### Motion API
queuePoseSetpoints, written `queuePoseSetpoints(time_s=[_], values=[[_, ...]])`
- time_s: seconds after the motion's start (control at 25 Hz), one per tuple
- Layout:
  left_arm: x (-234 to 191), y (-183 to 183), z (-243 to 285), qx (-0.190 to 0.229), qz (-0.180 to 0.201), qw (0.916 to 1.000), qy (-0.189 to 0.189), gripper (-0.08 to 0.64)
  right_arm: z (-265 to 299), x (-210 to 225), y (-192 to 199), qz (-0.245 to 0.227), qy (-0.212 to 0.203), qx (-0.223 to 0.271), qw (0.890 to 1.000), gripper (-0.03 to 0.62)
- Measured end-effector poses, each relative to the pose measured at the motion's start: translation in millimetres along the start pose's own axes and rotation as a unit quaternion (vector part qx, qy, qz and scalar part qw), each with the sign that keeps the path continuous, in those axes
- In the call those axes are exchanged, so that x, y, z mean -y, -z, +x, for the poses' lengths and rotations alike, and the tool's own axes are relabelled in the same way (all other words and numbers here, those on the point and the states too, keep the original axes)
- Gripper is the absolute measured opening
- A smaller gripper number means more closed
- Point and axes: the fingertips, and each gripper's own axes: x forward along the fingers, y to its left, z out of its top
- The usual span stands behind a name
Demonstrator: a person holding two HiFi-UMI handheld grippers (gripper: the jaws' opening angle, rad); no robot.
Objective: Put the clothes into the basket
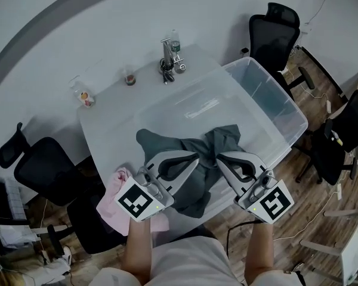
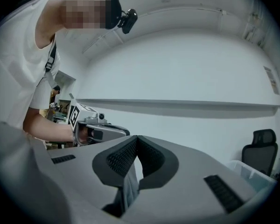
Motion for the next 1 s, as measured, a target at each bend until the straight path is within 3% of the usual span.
queuePoseSetpoints(time_s=[0.2,0.6,0.84,1.0], values=[[7,-8,-51,-0.012,0.025,0.999,-0.036,0.0,24,-51,-12,-0.051,-0.034,-0.028,0.998,0.008],[15,-15,-159,-0.007,0.041,0.992,-0.119,0.0,68,-134,-24,-0.082,-0.104,-0.04,0.99,0.011],[25,-14,-214,-0.01,0.031,0.9866,-0.16,0.0,89,-185,-25,-0.1,-0.142,-0.053,0.983,0.068],[33,-11,-247,-0.017,0.049,0.9826,-0.178,0.0,104,-219,-19,-0.116,-0.165,-0.072,0.977,0.109]])
